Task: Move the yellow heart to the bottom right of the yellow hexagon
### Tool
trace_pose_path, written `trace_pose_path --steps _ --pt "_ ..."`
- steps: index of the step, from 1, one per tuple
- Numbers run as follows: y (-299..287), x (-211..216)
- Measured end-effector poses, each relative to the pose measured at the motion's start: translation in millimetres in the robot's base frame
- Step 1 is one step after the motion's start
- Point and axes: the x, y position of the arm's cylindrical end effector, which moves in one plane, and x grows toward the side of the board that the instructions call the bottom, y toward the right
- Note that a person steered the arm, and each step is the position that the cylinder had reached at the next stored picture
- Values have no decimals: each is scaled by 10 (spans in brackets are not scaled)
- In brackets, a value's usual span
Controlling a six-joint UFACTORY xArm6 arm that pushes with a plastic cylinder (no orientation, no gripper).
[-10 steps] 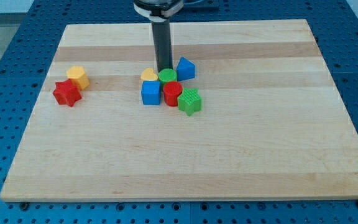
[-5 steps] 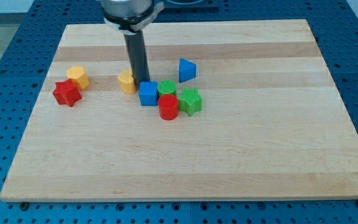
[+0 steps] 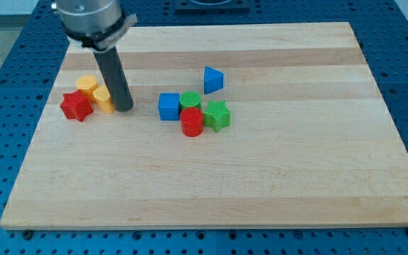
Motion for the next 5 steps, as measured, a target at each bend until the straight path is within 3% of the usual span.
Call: trace_pose_path --steps 1,2,3,4,5 --pt "70 558" --pt "592 807" --pt "1367 776" --pt "1786 707" --pt "1794 701"
